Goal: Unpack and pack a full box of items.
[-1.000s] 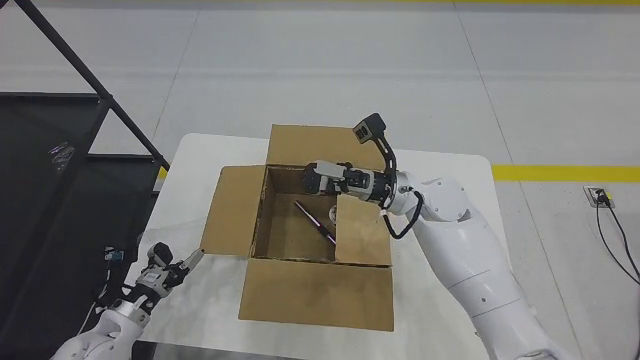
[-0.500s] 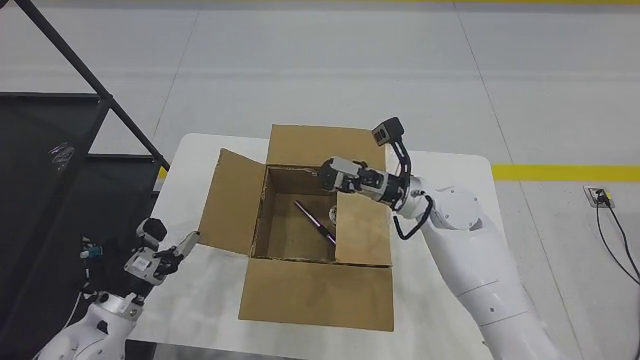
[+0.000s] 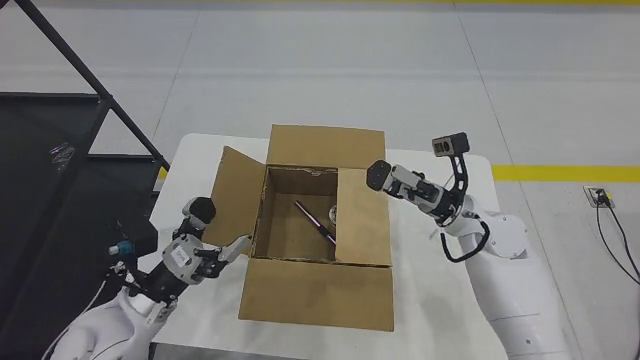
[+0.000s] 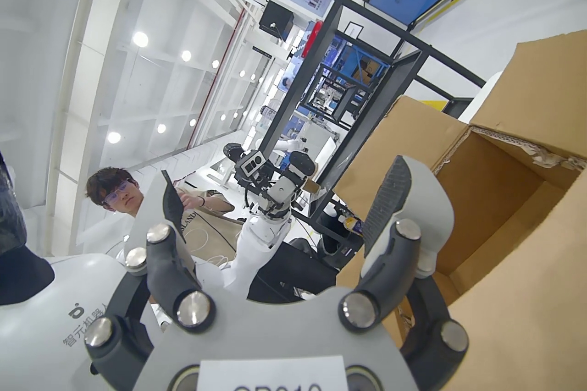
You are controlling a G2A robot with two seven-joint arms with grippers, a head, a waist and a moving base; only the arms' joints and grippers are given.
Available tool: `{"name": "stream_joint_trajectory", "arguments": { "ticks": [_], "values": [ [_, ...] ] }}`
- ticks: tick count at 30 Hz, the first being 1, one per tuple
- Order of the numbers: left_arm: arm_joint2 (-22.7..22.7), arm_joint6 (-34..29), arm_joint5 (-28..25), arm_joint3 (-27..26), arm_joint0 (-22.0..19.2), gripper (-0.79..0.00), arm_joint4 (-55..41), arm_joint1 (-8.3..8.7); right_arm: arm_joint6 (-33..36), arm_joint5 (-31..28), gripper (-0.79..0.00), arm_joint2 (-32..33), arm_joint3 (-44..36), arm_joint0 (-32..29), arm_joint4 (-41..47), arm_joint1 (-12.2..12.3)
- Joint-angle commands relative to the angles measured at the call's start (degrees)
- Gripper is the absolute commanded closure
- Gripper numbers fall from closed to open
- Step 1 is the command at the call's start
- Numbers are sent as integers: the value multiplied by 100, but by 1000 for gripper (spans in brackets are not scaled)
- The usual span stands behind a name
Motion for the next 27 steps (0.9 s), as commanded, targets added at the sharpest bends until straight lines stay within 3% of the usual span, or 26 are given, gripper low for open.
{"name": "stream_joint_trajectory", "arguments": {
  "ticks": [1,5,14,22,27],
  "values": [
    [454,-205,59,189,-324,-785,-116,-29,113,-114,-785,173,-68,-144,92,50],
    [1397,-613,292,771,-1057,-785,-256,-132,339,-305,-785,538,-118,-442,215,166],
    [2899,-1723,888,2526,-2677,-785,-1449,-462,442,-328,-785,1189,28,-772,479,372],
    [3697,-2449,1220,3698,-3640,-785,-2484,-768,514,-386,-785,1530,155,-954,785,504],
    [3972,-2629,922,4272,-3968,-785,-3261,-938,524,-387,-785,1583,212,-946,825,564]
  ]
}}
